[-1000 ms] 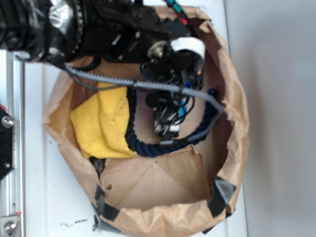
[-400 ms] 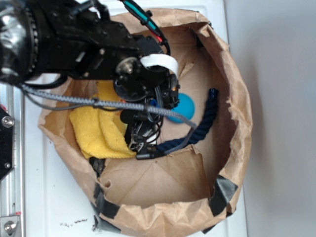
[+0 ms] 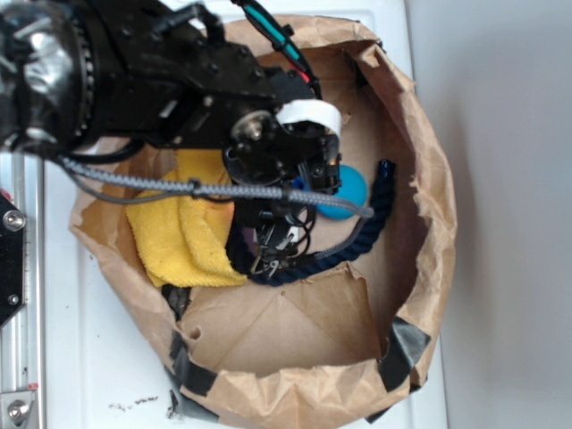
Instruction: Grab the blue ball.
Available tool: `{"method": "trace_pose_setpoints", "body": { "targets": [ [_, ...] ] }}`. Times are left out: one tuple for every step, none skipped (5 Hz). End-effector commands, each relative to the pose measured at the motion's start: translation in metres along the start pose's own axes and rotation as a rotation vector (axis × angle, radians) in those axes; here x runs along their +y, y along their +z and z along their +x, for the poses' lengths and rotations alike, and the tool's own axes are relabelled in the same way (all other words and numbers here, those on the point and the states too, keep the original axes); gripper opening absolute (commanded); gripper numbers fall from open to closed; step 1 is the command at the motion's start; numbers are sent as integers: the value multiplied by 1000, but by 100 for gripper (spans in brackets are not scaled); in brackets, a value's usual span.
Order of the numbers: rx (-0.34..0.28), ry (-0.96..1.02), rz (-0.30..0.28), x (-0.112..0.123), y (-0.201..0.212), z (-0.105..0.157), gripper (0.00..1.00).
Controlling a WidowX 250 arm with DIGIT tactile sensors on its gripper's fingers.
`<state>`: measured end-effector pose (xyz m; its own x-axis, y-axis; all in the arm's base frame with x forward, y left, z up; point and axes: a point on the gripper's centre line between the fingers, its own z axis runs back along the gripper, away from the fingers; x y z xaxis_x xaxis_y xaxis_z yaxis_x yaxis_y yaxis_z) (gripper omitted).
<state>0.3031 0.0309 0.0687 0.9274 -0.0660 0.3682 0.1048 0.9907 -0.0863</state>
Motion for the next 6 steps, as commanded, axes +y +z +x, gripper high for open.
{"method": "trace_pose_setpoints", "body": {
  "targets": [
    [-42, -21, 25, -1, 9, 13, 100],
    [-45, -10, 47, -1, 9, 13, 100],
    [-41, 3, 52, -3, 9, 13, 100],
    [-43, 11, 60, -4, 8, 14, 100],
    [-69, 12, 47, -2, 12, 9, 100],
    [-62, 4, 41, -1, 12, 10, 100]
  ]
}}
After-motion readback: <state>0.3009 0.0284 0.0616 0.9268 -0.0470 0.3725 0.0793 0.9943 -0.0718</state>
